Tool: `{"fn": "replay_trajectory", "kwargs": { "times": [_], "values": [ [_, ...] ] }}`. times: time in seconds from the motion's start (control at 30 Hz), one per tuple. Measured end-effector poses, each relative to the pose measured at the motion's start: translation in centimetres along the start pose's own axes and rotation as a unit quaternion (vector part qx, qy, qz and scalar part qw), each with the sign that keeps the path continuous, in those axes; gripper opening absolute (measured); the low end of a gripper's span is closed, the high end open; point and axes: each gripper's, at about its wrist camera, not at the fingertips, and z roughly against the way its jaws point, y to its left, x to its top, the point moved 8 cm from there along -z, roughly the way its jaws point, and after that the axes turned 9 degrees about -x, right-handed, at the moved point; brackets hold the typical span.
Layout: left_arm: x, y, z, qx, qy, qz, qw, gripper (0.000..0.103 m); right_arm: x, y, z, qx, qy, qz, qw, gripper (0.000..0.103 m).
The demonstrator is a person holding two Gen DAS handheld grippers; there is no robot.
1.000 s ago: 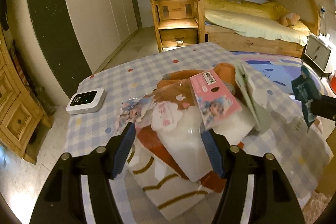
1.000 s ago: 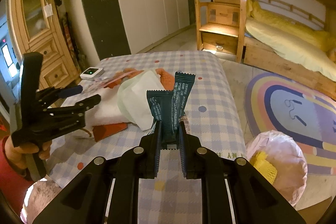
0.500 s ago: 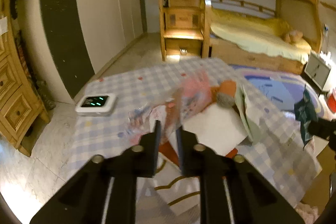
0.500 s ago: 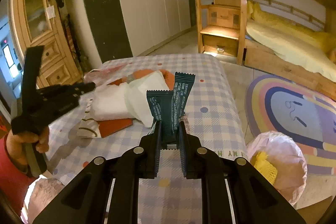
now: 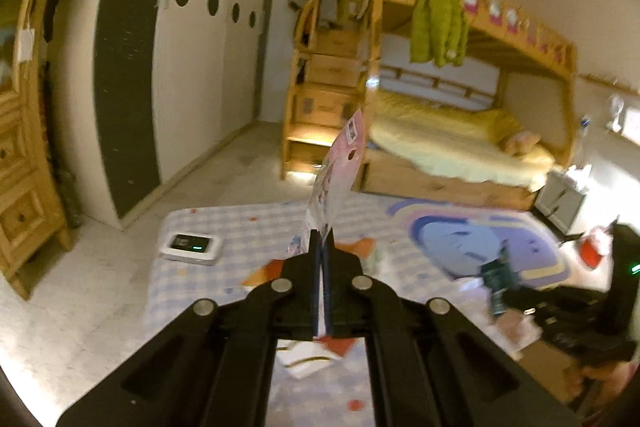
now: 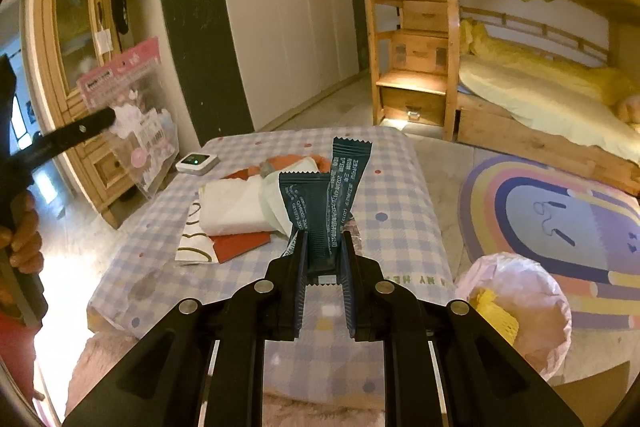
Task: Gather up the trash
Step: 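Carry sachets to the bin with the right gripper while the left carries the plastic bag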
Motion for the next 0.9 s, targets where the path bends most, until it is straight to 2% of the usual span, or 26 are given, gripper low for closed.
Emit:
{"fn": "replay_trajectory", "kwargs": {
  "times": [0.27,0.5,0.63,0.9],
  "values": [
    [-2.5,-7.8,-2.6,-0.079,0.025,-0.015,0.9964,0.0,-1.8,-3.3,1.6,-0.029,0.008,-0.021,0.999,0.016],
    [-5.4,-15.7,-7.3,-0.152,0.059,-0.044,0.9856,0.0,-3.9,-8.3,2.3,-0.077,0.02,-0.053,0.995,0.016],
    [-6.4,-19.7,-10.3,-0.189,0.078,-0.055,0.9773,0.0,-5.2,-12.7,2.6,-0.116,0.03,-0.078,0.99,0.017],
    [-8.2,-25.8,-16.4,-0.229,0.12,-0.068,0.9636,0.0,-7.5,-18.9,1.5,-0.17,0.055,-0.118,0.977,0.018]
  ]
}}
